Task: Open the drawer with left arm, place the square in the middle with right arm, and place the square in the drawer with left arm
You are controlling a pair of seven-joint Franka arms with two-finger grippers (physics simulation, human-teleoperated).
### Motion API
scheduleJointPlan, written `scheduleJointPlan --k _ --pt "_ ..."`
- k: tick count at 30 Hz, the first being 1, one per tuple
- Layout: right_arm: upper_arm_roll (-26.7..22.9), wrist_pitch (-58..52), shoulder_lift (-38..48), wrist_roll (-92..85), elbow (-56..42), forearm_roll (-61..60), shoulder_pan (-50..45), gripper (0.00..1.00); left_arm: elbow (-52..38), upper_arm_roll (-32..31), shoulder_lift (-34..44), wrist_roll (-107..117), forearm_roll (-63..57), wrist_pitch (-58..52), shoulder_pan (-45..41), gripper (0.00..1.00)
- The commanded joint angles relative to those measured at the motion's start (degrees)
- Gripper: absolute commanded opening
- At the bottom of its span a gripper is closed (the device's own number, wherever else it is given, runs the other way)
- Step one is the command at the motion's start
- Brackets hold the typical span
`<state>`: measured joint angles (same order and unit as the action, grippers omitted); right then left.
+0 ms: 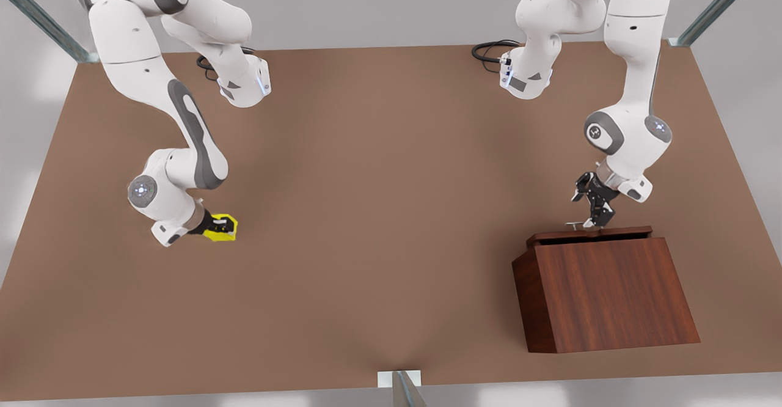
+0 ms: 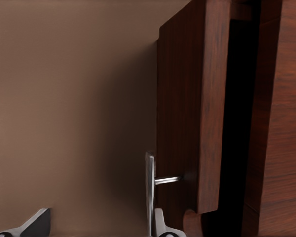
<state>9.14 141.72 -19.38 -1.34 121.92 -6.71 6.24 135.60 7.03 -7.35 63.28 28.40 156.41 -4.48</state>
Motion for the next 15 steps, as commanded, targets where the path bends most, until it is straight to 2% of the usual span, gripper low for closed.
scheduleJointPlan --k 1,7,10,11,13,15 --pt "0.0 -0.04 -0.05 0.46 -0.46 -0.32 -1.05 0.64 0.01 0.0 0.05 0.09 -0.01 -0.06 0.0 1.0" --pt "-0.08 4.88 -2.42 16.71 -3.88 -4.63 -17.31 0.64 3.88 0.0 3.04 1.32 -0.01 -0.06 0.0 1.0" --pt "-0.61 7.43 -4.79 33.33 -6.26 -5.25 -25.48 0.64 5.11 0.0 4.0 1.67 -0.01 -0.06 0.0 1.0" --pt "-1.66 7.43 -5.67 34.29 -7.4 -5.51 -27.5 0.64 5.81 0.0 4.27 2.2 -0.01 -0.06 0.0 1.0" --pt "-6.85 7.0 -8.48 44.57 -12.31 -5.34 -36.02 0.64 6.95 0.0 5.5 2.29 -0.01 -0.06 0.0 1.0" --pt "-8.96 6.64 -12.43 52.47 -17.76 -5.34 -41.47 0.64 8.18 0.0 6.46 2.37 -0.01 -0.06 0.0 1.0"
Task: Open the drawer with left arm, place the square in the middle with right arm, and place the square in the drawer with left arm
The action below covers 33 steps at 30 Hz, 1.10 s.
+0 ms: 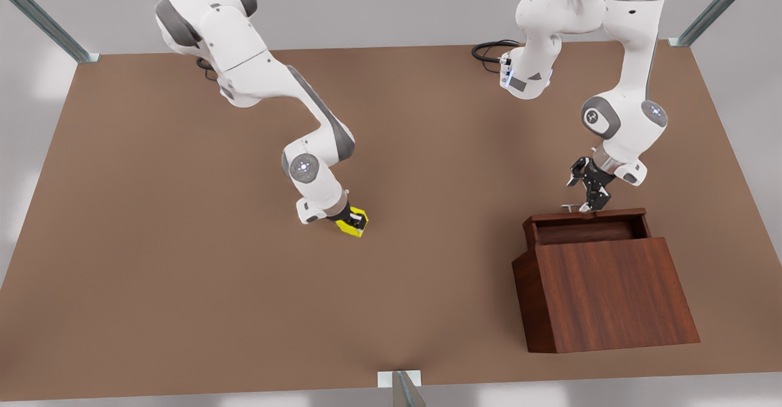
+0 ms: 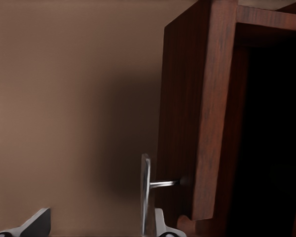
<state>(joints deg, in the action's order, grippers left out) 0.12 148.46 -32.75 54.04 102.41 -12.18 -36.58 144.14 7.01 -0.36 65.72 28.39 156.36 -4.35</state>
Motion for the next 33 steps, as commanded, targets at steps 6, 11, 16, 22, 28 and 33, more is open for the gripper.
scheduleJointPlan --k 6,11,16,22,28,33 --pt "-3.28 -0.19 -8.38 23.99 -10.39 0.23 -12.81 0.64 2.9 0.03 3.52 1.69 0.0 -1.67 -0.48 1.0" --pt "-4.87 -0.28 -9.35 31.65 -10.74 0.67 -14.22 0.66 6.33 0.55 14.58 2.48 -1.75 -10.27 -0.92 1.0" --pt "-4.87 -0.28 -9.09 32.18 -10.3 0.67 -14.22 1.0 -12.65 2.93 15.39 -4.01 -22.41 -33.04 -3.38 1.0" --pt "-7.06 -7.92 1.45 24.2 -6.09 0.84 -10.81 1.0 -53.43 5.39 -10.98 -34.17 -22.41 -56.07 -13.14 1.0" --pt "-7.06 -37.18 22.02 -47.34 -2.74 1.19 24.35 1.0 -57.65 -12.36 -16.95 -59.56 -22.76 -57.56 -13.23 1.0" --pt "-7.15 -52.75 23.61 -55.71 -9.51 13.33 32.8 1.0 -61.35 -16.23 -25.3 -66.6 -33.49 -49.4 -22.8 1.0"
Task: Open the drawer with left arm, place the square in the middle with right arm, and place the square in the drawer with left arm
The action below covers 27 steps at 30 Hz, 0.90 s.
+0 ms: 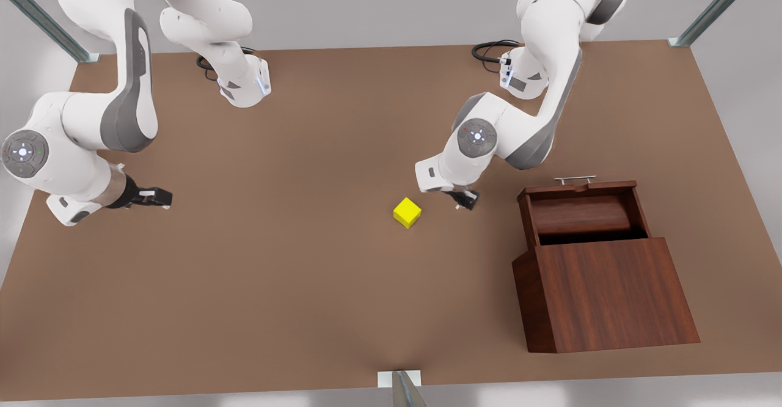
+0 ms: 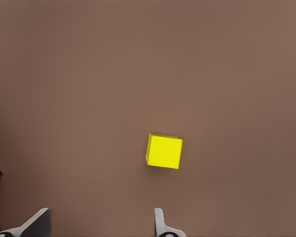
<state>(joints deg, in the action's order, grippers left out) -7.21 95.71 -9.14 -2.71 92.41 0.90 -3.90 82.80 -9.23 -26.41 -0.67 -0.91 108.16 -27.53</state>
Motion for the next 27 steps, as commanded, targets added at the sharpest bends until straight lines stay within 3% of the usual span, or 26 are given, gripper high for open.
scheduleJointPlan --k 1,4,9,27 --pt "-0.09 0.0 0.0 -0.45 -0.12 -0.37 0.04 1.0 0.0 0.0 -0.74 0.4 -4.18 0.99 -0.24 1.0" --pt "0.26 -0.26 -0.26 -0.54 -1.62 -0.55 -0.4 1.0 0.53 0.09 -5.05 6.47 -7.52 5.57 -6.31 1.0" --pt "-0.09 -1.05 -0.18 -3.7 -8.38 -1.25 0.21 1.0 0.79 0.27 -8.65 7.96 -8.75 8.82 -6.66 1.0" --pt "-0.44 -2.72 -0.97 -3.62 -10.41 -1.43 0.48 1.0 0.79 0.18 -16.65 8.49 -9.55 13.74 -8.68 1.0"
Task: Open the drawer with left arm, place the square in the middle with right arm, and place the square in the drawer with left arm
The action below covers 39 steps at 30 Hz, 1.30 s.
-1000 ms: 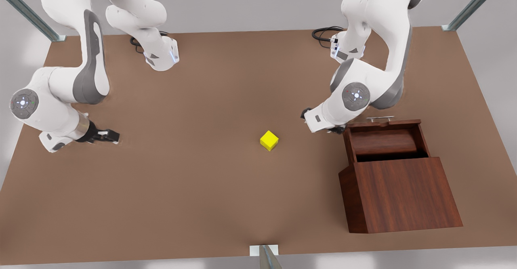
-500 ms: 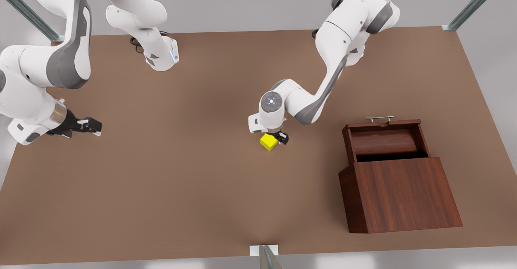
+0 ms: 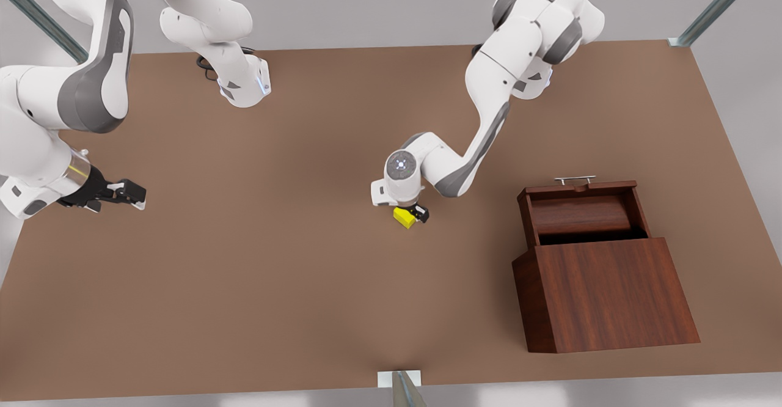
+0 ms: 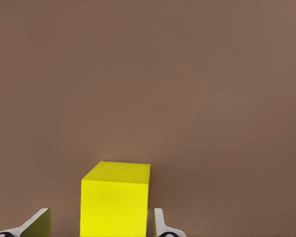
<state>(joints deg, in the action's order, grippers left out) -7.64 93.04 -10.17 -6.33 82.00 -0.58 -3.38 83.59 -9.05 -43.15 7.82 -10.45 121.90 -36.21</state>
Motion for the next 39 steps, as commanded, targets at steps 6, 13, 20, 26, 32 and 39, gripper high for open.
scheduleJointPlan --k 6,13,20,26,32,39 --pt "0.0 0.3 -0.03 0.0 0.0 -0.04 0.13 1.0 0.0 0.0 -1.59 0.0 -0.01 0.53 0.0 1.0" --pt "0.0 0.48 -0.2 0.0 -0.09 -0.04 0.13 1.0 -0.09 0.26 -4.67 -0.09 -0.01 2.72 0.0 1.0" --pt "0.0 0.74 -0.2 0.0 -0.09 -0.04 0.13 1.0 0.0 0.26 -5.11 -0.09 -0.01 2.72 0.0 0.76" --pt "0.0 1.36 -0.64 0.09 -0.09 -0.04 0.13 1.0 -0.18 0.26 -5.11 0.0 -0.09 2.72 0.0 0.7" --pt "0.0 1.45 -0.64 0.0 -0.09 -0.48 0.13 1.0 -0.62 0.26 -2.74 -0.35 -0.01 0.71 0.0 0.7" --pt "0.0 1.45 -0.64 0.09 -0.44 -0.74 0.13 1.0 -0.79 5.18 18.27 -13.44 8.16 -22.94 0.97 0.71"
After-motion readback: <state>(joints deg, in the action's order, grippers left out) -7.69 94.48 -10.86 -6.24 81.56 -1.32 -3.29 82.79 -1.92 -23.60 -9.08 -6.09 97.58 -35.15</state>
